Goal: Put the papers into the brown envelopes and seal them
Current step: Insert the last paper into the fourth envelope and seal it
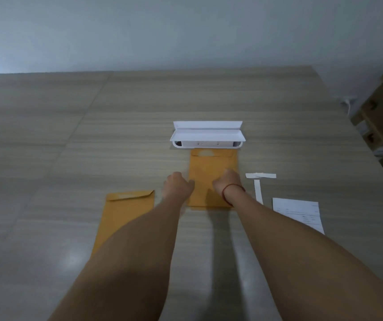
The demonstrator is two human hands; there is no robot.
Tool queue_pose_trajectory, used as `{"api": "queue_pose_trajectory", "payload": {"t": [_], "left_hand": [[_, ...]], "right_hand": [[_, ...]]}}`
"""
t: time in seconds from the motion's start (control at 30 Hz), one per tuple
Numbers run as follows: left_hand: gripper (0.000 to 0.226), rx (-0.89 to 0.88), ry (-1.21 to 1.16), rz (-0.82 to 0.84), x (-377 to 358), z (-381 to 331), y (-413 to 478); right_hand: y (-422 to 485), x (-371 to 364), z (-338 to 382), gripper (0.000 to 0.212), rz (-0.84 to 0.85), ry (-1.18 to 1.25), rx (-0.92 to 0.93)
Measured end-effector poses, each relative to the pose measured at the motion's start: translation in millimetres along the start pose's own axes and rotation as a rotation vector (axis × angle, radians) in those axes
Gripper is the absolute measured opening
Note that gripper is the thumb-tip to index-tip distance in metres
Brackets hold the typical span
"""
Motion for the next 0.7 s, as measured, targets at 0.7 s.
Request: {"api": "queue_pose_trajectory", "payload": {"t": [0.7], "left_hand": [[0.055,0.307,0.079,-0.083,91.2,231.5,-7.7]], "right_hand": [[-108.1,-190.2,71.2,0.033,0.171,-0.073,-0.070]]}}
Point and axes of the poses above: each hand's wrist, its own y-axis towards the middle knuckle, its own x-axis out of the back of the hand, z = x × y, the point moved 2 cm from there along y, towards the middle knuckle, and after that the axes turned 7 degrees about -z, right-handed, at the moved point
